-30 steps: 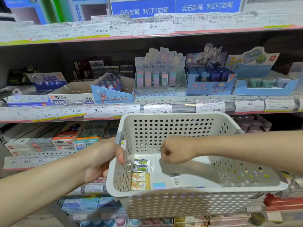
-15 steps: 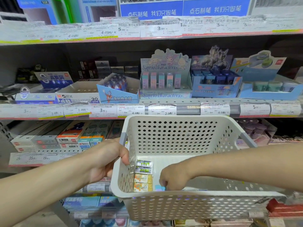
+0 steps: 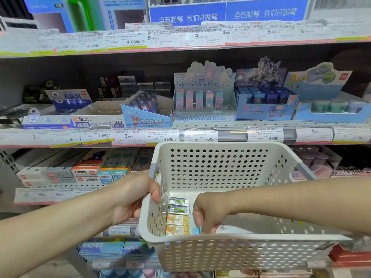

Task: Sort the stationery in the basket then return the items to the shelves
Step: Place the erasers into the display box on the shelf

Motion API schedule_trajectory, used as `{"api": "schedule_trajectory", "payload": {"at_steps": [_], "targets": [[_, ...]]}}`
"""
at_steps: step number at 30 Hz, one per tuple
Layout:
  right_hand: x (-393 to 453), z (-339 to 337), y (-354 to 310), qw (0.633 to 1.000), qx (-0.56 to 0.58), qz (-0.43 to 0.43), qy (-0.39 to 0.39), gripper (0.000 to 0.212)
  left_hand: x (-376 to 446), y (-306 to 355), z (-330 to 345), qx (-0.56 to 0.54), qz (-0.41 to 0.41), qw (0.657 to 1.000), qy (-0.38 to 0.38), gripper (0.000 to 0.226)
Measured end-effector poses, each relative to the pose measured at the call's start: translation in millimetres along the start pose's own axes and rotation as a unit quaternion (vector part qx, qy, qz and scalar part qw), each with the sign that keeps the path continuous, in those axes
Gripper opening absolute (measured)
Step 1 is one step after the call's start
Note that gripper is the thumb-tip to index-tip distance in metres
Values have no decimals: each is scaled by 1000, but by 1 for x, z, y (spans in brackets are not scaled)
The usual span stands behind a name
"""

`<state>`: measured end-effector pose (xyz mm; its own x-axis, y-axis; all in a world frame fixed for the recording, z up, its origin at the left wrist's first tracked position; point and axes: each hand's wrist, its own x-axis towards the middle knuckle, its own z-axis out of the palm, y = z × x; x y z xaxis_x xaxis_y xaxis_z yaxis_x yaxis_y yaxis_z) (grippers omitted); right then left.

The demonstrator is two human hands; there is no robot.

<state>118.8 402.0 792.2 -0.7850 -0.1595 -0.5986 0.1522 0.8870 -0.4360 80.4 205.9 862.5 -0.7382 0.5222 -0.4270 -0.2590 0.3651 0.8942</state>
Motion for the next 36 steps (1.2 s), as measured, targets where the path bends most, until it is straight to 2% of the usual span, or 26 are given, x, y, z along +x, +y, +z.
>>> {"api": "schedule_trajectory", "payload": {"at_steps": [4,6,10,14,16,19,22,25,29,33,36], "targets": [[-5,-10,-1,999,45,-9,-14,25,0,0,-1,7,8,1000,3,42],[-13,-24,-5,997,66,-24,11,25,1,-1,-2,2,5,1000,10,48],[-41,-65,-14,984,126,-77,102,21,4,-3,-4,2,0,1000,9,56],[-69,-107,-13,943,219,-112,223,14,5,-3,-5,-7,2,1000,-1,49],[-81,-125,-10,920,247,-124,277,16,6,-3,-6,-2,2,1000,-2,56],[-93,-149,-4,896,198,-113,382,21,6,-3,-6,3,5,1000,1,58],[-95,-169,2,851,161,-124,484,25,6,-3,-7,8,9,1000,-1,59],[-88,-184,8,816,124,-136,547,28,7,-3,-8,6,6,1000,3,56],[-75,-200,12,786,109,-160,587,29,7,-2,-7,13,7,1000,3,62],[-68,-207,10,791,66,-148,590,28,6,-1,-6,8,6,1000,10,44],[-66,-210,8,800,52,-133,583,28,7,0,-6,12,5,1000,11,45]]}}
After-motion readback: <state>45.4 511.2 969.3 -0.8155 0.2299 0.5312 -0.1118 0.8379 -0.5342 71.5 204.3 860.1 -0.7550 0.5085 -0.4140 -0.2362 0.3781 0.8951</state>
